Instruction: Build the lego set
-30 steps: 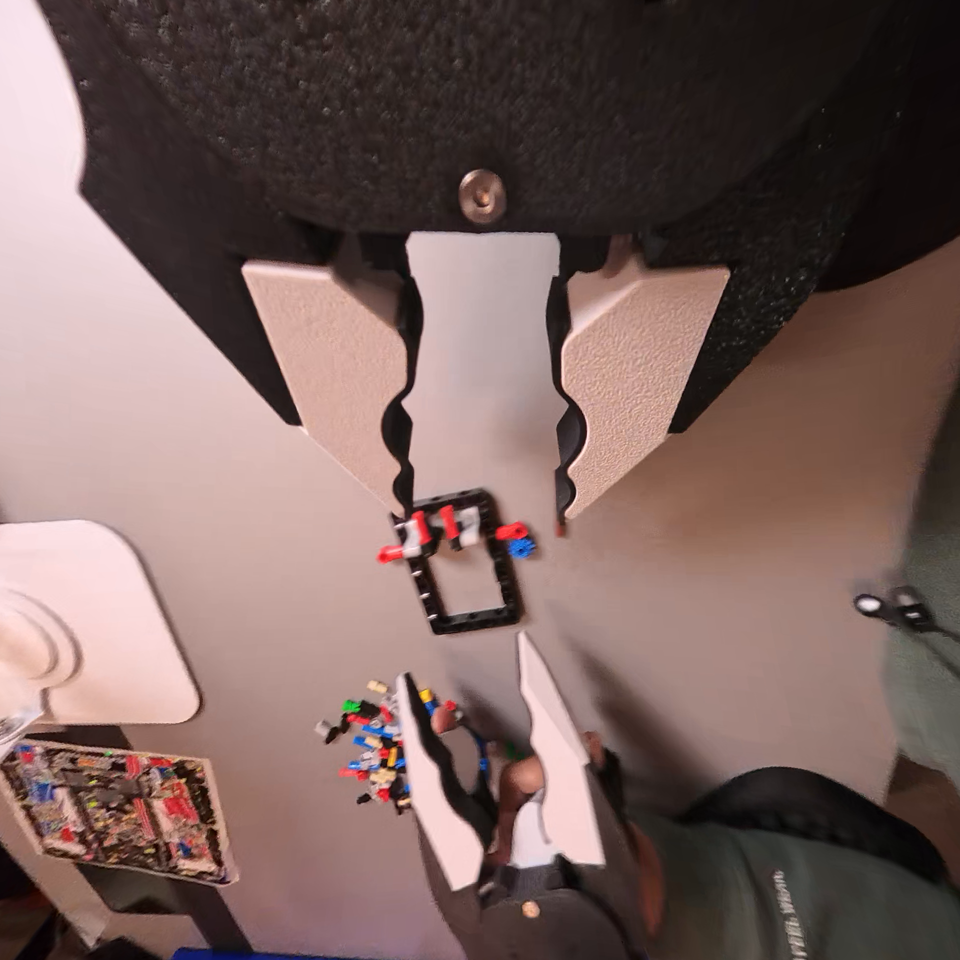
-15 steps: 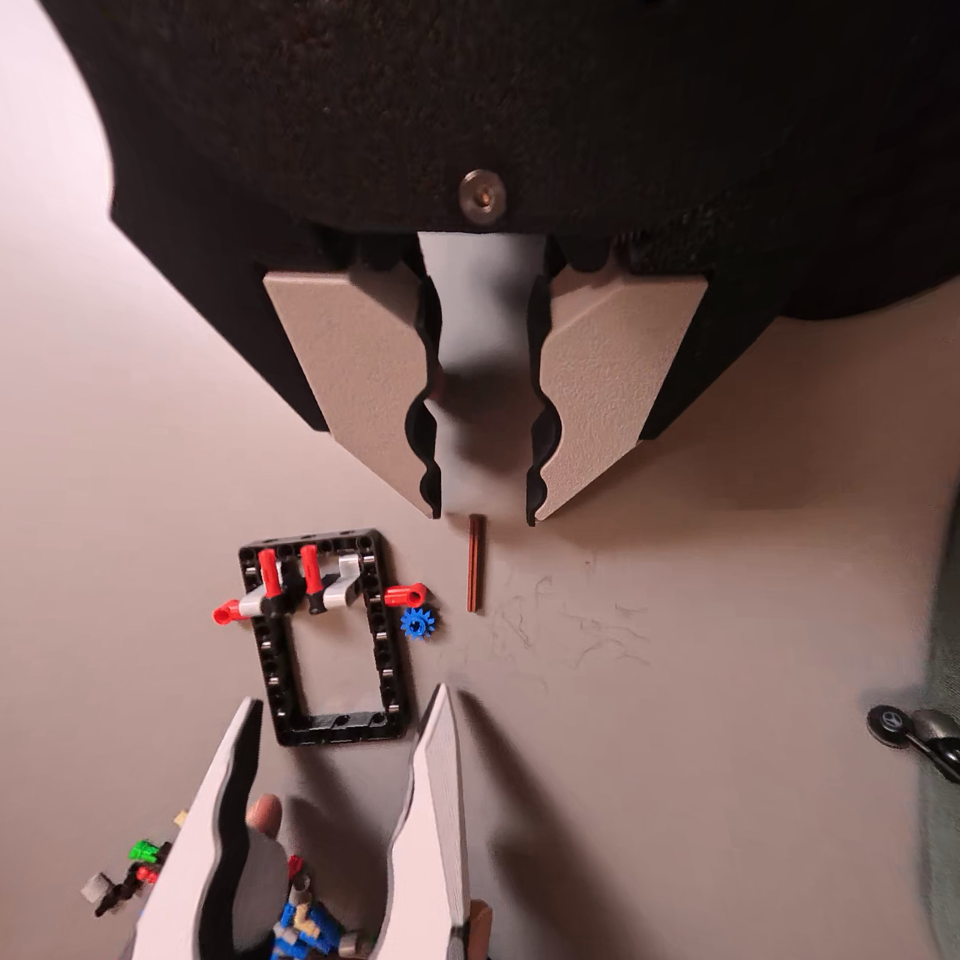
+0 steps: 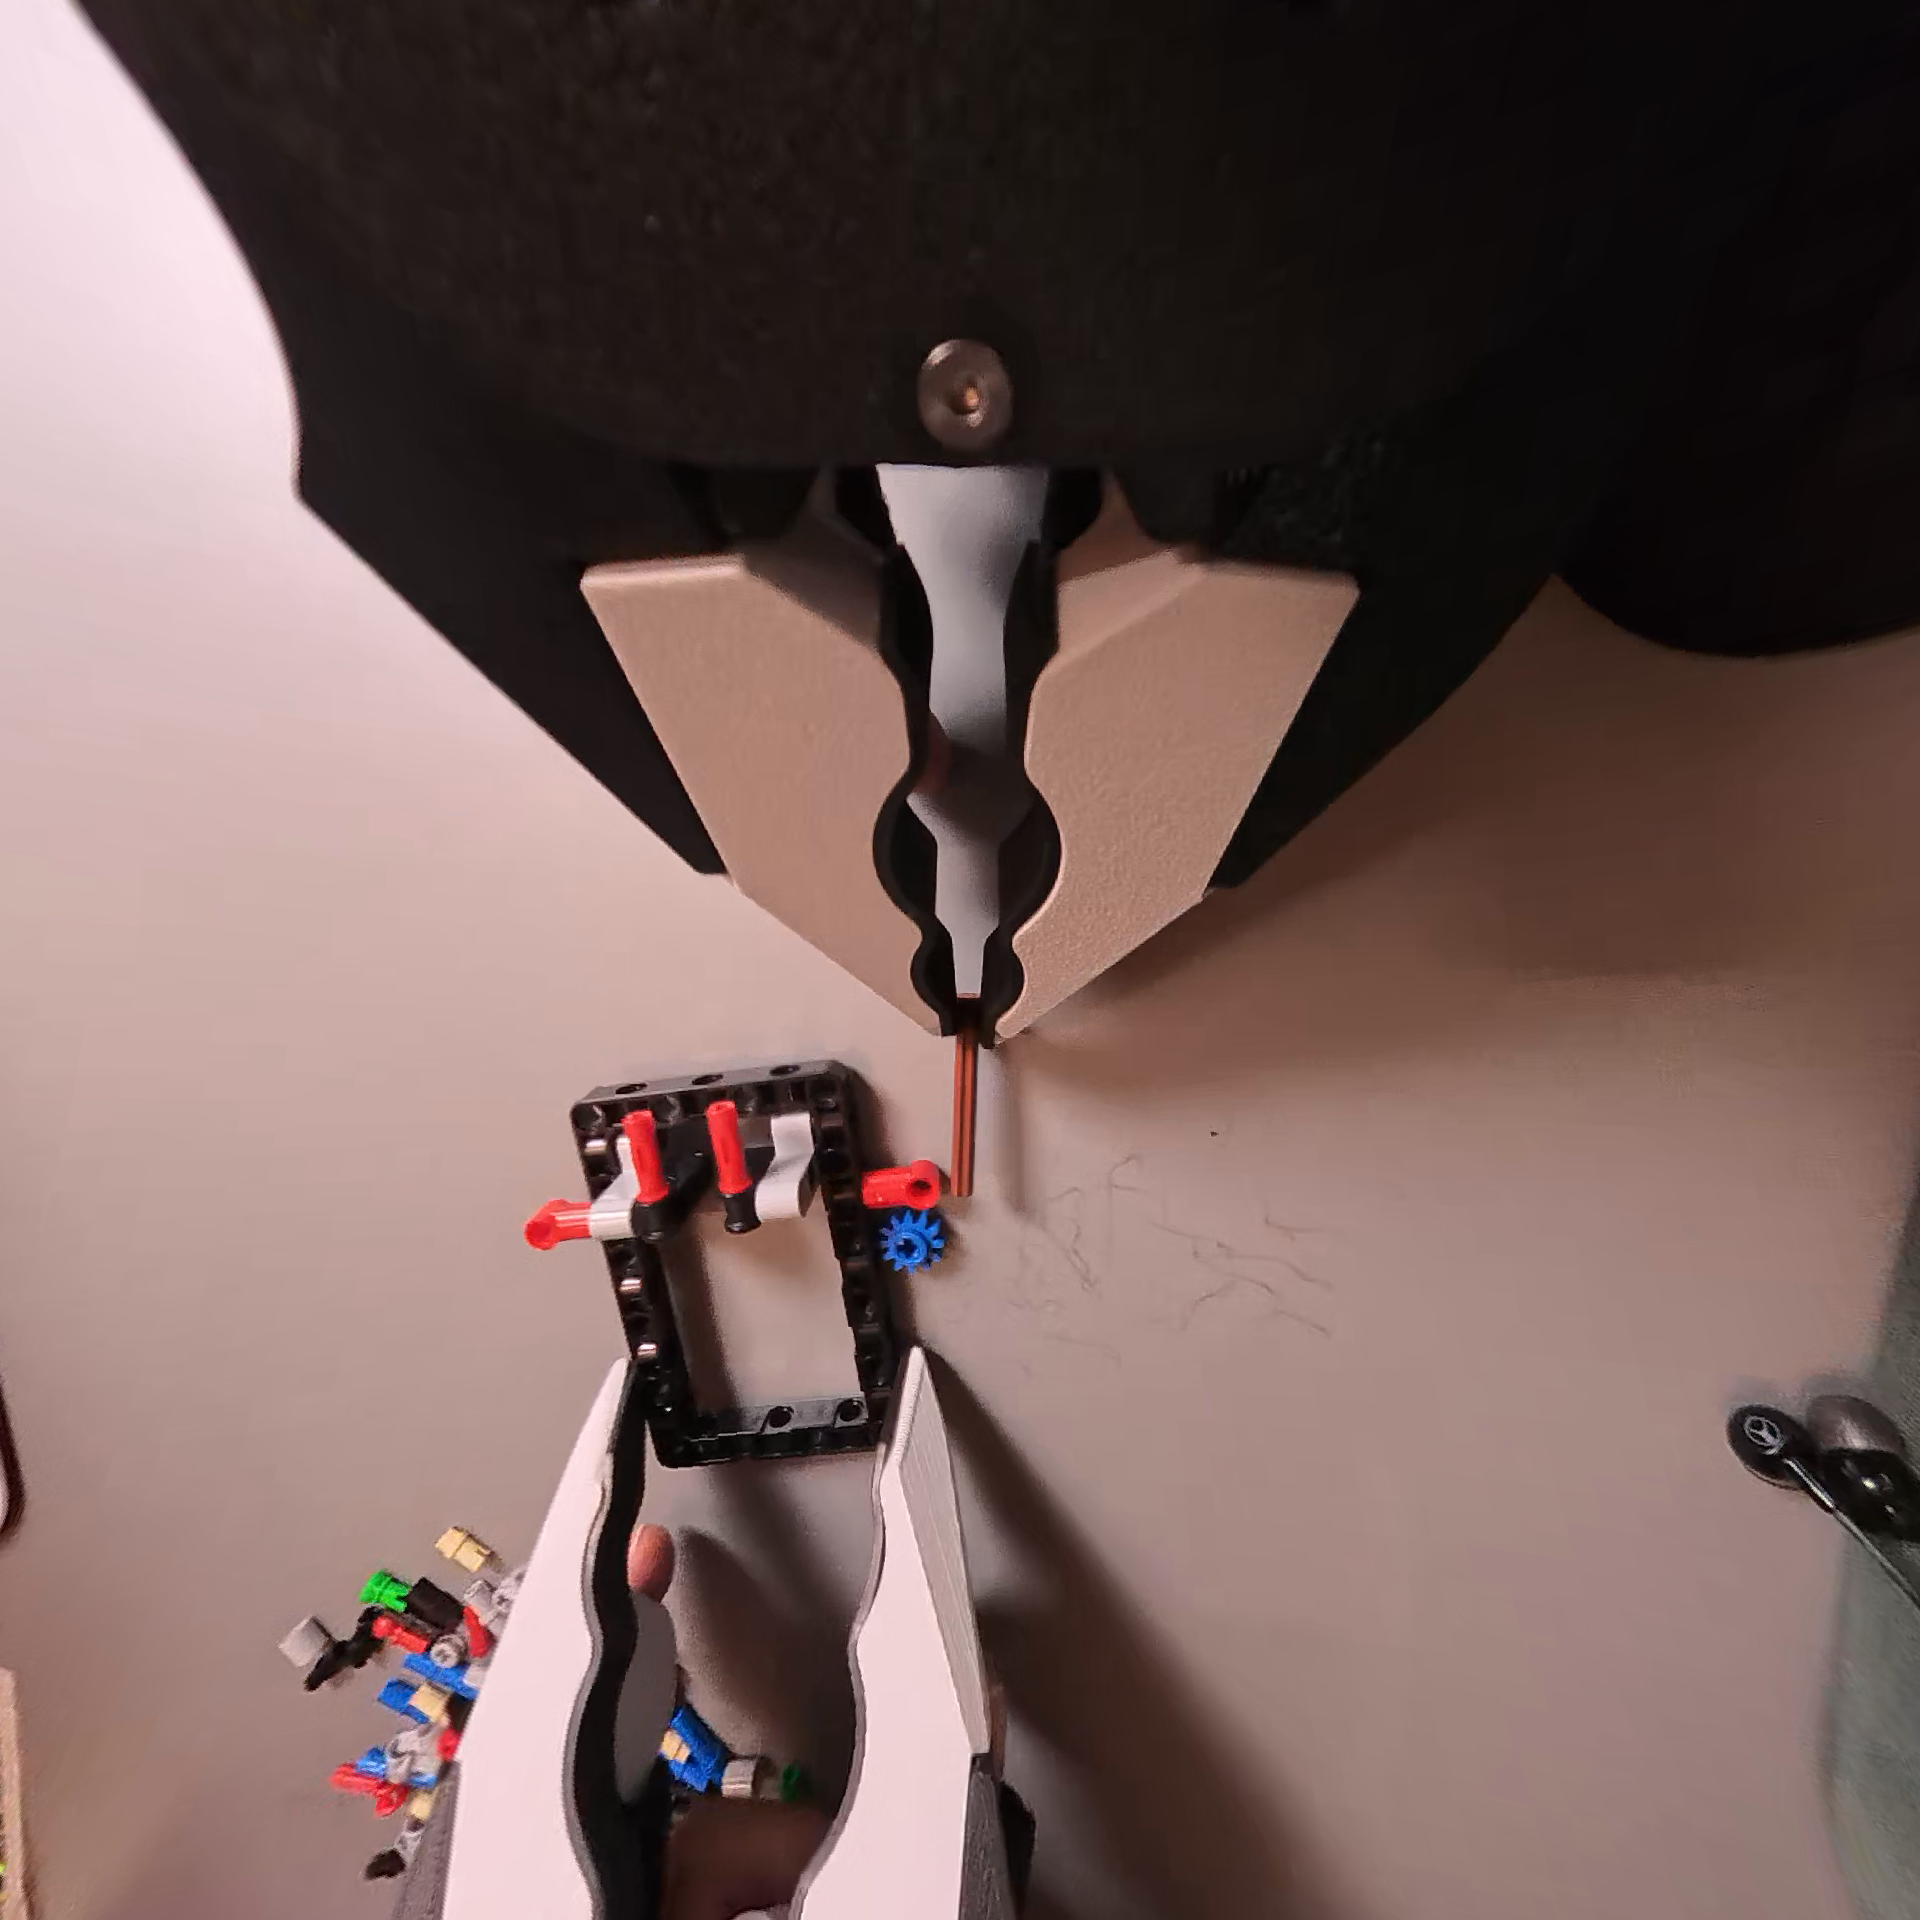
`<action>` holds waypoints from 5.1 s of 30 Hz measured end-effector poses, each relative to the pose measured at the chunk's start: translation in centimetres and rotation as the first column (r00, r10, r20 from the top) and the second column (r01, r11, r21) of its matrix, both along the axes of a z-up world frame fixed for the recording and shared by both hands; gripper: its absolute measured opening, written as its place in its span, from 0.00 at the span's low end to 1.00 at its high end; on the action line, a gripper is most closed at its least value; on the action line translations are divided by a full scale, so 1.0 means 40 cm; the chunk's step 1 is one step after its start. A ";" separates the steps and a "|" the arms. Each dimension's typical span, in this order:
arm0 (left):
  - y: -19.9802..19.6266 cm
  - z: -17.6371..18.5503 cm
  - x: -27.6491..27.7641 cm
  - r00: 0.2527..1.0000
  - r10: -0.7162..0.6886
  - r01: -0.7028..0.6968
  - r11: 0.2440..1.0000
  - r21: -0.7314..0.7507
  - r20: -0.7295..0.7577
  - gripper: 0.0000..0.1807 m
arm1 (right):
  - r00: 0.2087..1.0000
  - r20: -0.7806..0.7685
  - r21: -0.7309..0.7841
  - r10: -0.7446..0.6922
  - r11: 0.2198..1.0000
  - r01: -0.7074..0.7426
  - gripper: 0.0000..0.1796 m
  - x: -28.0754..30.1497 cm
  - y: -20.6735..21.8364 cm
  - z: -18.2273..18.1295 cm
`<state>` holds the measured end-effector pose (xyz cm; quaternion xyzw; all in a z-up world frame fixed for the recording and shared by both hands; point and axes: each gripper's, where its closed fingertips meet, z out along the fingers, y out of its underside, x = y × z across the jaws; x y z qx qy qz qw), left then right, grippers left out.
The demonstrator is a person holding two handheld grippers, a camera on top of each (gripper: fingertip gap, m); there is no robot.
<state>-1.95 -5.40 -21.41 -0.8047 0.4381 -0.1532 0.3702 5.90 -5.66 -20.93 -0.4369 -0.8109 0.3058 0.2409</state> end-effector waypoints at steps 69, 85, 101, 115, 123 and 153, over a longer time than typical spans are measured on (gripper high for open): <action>0.033 -0.007 0.018 0.999 -0.007 0.010 0.997 -0.078 0.031 0.37 | 0.982 -0.059 0.055 -0.177 0.982 0.181 0.01 0.025 0.139 0.001; 0.032 -0.007 0.024 0.999 -0.013 0.016 0.998 -0.062 0.041 0.33 | 0.982 -0.064 0.055 -0.175 0.982 0.179 0.01 0.023 0.138 0.001; 0.039 -0.008 0.042 0.998 0.002 0.003 0.998 -0.064 0.070 0.37 | 0.983 -0.068 0.048 -0.173 0.983 0.176 0.01 0.024 0.134 0.001; 0.025 -0.008 0.058 0.997 -0.037 0.041 0.998 -0.057 0.065 0.38 | 0.983 -0.069 0.052 -0.168 0.984 0.172 0.01 0.028 0.127 0.002; 0.030 -0.009 0.037 0.998 -0.015 0.019 0.998 -0.066 0.064 0.39 | 0.983 -0.070 0.050 -0.167 0.984 0.171 0.01 0.032 0.125 0.002; 0.081 -0.009 0.089 0.995 -0.100 0.102 0.990 -0.099 0.023 0.32 | 0.970 0.006 0.063 -0.243 0.968 0.242 0.01 0.050 0.148 0.000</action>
